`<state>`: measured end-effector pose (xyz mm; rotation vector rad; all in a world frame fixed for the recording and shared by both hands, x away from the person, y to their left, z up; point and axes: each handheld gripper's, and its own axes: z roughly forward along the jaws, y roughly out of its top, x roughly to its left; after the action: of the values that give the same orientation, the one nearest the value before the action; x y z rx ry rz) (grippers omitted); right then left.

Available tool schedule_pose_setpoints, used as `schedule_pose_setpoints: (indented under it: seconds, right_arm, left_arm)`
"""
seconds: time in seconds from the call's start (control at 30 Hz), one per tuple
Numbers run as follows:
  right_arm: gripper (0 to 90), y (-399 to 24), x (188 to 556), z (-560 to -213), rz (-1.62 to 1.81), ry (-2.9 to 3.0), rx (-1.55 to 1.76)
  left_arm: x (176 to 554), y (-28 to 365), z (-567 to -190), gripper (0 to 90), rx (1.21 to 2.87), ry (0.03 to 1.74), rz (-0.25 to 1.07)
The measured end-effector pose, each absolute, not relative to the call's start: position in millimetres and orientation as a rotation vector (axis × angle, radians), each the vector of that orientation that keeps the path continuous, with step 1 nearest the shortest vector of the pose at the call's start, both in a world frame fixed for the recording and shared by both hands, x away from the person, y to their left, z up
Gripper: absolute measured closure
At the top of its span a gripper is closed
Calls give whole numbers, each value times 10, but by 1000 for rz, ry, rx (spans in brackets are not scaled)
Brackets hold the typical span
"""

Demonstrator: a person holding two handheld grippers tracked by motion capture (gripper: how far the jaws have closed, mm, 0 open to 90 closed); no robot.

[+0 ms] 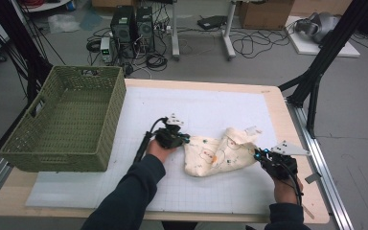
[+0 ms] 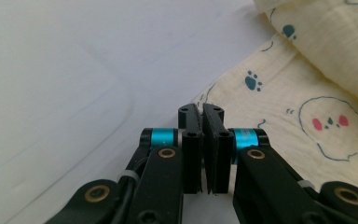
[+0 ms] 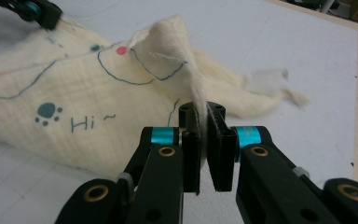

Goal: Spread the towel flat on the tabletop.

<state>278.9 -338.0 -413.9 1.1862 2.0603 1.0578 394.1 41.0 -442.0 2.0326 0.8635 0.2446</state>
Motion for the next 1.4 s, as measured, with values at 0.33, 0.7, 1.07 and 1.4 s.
schedule_pose_setpoints:
  seconds: [0.33,0.7,1.07,1.4]
  right_arm:
    - [857,-3266,2835,-4170,1017,2114,1162]
    - [746,-3189,2844,-4263,766,2170,1145]
    - [458,-2971,2936,-4097,972,2081,1083]
    - [662,-2640,3384,-4466,952,2229,1198]
  left_arm:
    - [3620,1274,-4328,861,1953,970,408]
    - [3184,1501,-4415,859,1913,927,412]
    - [3122,1494,-4401,858,1887,892,414]
    - [3042,1498,-4410,859,1897,873,359]
